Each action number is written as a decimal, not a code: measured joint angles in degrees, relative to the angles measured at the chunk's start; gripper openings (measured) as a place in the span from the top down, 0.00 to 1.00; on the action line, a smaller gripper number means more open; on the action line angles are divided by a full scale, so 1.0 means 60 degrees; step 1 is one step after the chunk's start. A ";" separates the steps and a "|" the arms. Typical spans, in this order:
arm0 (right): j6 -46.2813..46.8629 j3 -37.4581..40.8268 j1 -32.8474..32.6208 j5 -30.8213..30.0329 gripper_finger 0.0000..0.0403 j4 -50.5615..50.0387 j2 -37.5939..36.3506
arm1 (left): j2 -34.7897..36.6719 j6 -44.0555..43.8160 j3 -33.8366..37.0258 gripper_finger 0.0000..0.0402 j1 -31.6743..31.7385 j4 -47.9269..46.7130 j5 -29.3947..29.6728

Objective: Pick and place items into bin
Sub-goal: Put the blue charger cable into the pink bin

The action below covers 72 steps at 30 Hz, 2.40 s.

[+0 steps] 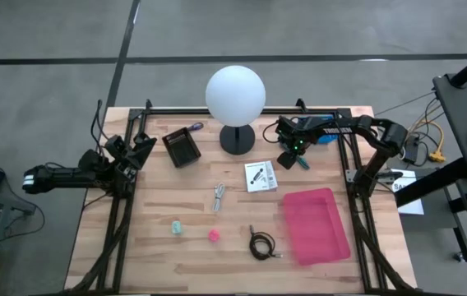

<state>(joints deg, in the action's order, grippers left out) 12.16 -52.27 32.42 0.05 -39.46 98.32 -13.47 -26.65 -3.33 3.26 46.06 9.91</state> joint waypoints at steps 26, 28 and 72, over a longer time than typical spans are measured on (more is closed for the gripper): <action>0.0223 0.0007 0.0000 0.0087 0.83 0.0039 0.0004 | 0.0000 0.0005 0.0000 0.64 -0.0001 0.0001 0.0001; 0.0222 0.0006 0.0000 0.0103 0.88 0.0039 0.0004 | 0.0000 0.0005 0.0000 0.64 -0.0002 0.0000 0.0001; 0.1051 -0.1493 -0.0086 0.1114 0.94 -0.3210 -0.2053 | 0.0000 0.0007 0.0000 0.64 -0.0003 0.0000 0.0001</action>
<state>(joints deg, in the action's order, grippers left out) 18.47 -61.23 31.91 6.74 -58.72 86.01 -13.47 -26.61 -3.33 3.25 46.06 9.91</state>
